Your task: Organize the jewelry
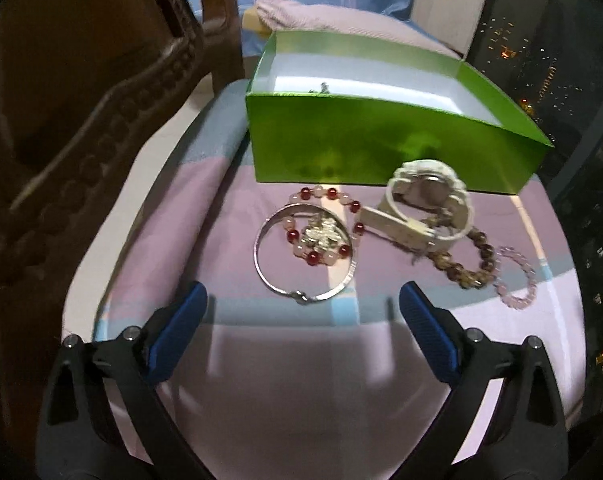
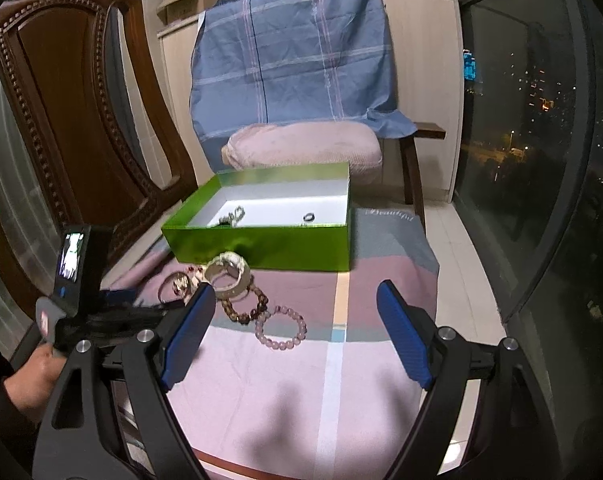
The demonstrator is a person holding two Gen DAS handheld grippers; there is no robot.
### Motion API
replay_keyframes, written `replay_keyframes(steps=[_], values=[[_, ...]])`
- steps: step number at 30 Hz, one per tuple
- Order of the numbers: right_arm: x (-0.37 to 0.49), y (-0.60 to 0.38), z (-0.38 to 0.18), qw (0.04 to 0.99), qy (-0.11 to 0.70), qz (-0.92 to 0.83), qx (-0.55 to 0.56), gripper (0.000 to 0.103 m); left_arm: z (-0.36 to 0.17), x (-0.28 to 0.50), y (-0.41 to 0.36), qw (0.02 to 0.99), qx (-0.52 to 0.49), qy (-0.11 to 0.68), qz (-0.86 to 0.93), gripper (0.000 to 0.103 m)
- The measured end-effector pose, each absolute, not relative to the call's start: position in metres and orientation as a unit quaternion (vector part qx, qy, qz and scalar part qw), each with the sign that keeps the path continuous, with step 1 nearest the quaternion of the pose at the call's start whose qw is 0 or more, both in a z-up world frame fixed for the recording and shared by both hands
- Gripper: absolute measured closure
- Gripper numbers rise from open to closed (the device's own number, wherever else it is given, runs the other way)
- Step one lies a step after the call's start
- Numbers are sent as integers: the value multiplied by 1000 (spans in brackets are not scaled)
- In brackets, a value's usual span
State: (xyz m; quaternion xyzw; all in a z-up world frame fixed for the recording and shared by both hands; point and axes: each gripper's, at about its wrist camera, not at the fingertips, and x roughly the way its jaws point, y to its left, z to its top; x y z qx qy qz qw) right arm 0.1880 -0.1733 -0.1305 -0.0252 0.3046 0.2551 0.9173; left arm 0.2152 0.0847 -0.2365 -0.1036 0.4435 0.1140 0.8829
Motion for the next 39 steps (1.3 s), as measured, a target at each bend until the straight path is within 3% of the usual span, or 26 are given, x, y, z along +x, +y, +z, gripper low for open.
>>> replay_keyframes(steps=[6,9,11,13,17,22,32,34,39], values=[[191,-167,-140,912,319,254,-41,22,-247,230,90,877,-100,452,125,9],[195,-166,-145,910,328,251,-46,22,-247,233,89,877,-89,452,133,15],[199,-166,-150,907,339,248,-44,22,-244,233,88,881,-82,448,126,34],[205,-165,-156,904,350,242,-45,22,-241,234,83,882,-76,449,120,44],[217,-157,-171,898,371,228,-59,23,-241,231,82,882,-76,450,120,44],[232,-139,-189,889,392,221,-84,31,-229,223,89,885,-89,439,127,45],[269,-107,-236,866,446,196,-117,62,-122,159,71,940,-65,323,90,44],[269,-102,-235,861,448,204,-123,94,-106,145,70,948,-54,301,87,44],[265,-102,-226,864,448,206,-108,95,-86,128,77,956,-59,275,87,44]])
